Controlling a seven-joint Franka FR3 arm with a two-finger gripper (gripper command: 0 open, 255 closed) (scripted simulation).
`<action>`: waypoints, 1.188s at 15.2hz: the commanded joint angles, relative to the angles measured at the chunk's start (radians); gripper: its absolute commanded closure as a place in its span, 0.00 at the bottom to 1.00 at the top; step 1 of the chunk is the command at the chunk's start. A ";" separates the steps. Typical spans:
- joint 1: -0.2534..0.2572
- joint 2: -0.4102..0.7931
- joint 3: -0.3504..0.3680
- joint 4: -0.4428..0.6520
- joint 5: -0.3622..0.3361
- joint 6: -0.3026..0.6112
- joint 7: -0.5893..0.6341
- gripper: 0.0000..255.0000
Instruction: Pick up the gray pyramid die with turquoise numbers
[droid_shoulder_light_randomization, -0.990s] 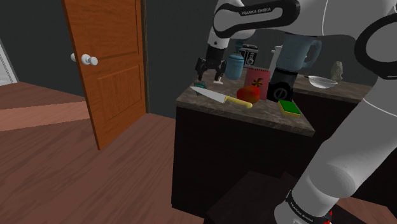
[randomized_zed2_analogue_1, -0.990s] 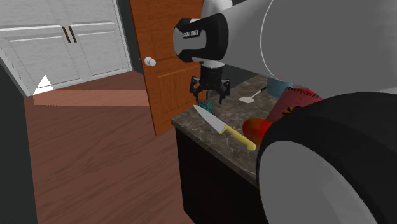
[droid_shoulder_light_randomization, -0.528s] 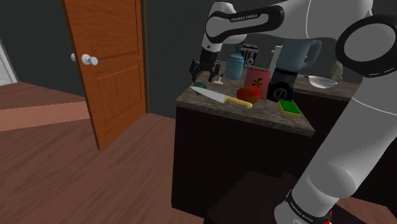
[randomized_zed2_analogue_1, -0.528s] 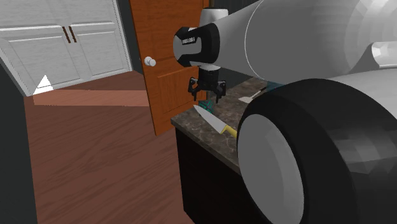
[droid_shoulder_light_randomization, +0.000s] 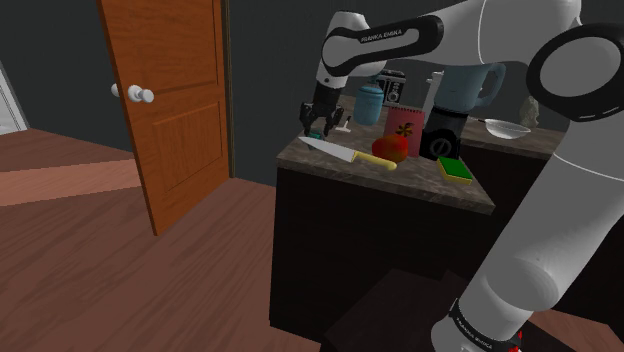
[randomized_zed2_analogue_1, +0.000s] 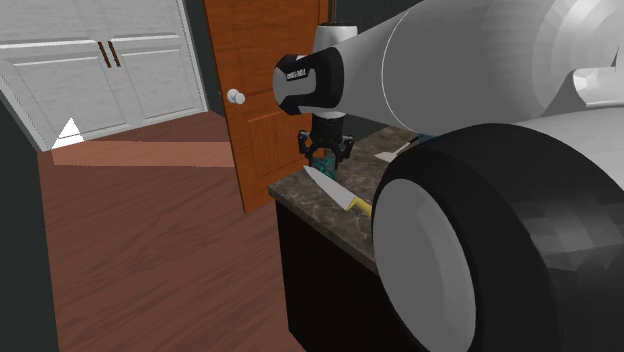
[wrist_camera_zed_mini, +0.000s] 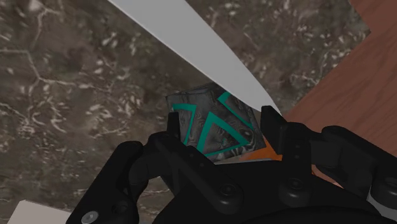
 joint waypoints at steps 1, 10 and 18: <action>0.000 0.000 0.000 -0.002 0.000 0.000 0.000 1.00; 0.000 -0.002 0.000 0.036 0.000 -0.040 0.001 1.00; 0.000 0.003 0.000 0.149 -0.001 -0.149 0.002 1.00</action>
